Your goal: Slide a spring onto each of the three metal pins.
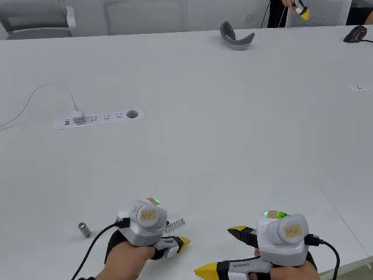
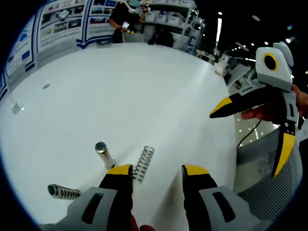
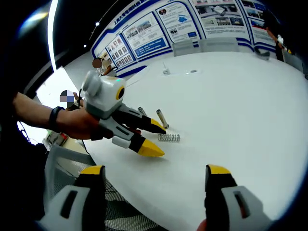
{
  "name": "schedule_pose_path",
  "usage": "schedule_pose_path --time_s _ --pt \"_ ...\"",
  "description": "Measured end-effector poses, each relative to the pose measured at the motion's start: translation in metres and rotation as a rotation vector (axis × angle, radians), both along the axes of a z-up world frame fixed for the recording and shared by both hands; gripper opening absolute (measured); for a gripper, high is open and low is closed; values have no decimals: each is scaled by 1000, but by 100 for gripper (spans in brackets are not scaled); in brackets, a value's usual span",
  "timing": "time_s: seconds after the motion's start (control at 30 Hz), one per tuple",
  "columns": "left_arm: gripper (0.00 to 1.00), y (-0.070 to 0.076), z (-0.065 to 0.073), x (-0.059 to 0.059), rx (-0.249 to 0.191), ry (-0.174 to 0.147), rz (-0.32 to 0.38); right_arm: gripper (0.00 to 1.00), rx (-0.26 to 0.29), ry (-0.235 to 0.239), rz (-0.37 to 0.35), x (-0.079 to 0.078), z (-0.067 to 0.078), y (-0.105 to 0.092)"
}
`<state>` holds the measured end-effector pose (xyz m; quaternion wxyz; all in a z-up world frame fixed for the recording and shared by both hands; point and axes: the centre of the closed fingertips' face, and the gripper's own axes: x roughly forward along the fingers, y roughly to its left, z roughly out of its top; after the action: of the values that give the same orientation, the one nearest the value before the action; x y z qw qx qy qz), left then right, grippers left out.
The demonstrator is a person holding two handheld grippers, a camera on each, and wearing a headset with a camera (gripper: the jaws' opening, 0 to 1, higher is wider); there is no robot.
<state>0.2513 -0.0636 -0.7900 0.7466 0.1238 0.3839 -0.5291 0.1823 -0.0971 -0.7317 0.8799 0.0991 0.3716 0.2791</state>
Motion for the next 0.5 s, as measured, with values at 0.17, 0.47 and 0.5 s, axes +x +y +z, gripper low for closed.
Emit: schedule_pose_path --time_s 0.17,0.47,0.5 --pt "36 1 -6 1 21 -16 8 86 1 2 8 -1 -2 2" --pt "21 1 -12 0 54 -71 -35 86 5 -7 0 0 0 0" --pt "19 1 -12 0 53 -73 -35 86 4 -8 1 0 0 0"
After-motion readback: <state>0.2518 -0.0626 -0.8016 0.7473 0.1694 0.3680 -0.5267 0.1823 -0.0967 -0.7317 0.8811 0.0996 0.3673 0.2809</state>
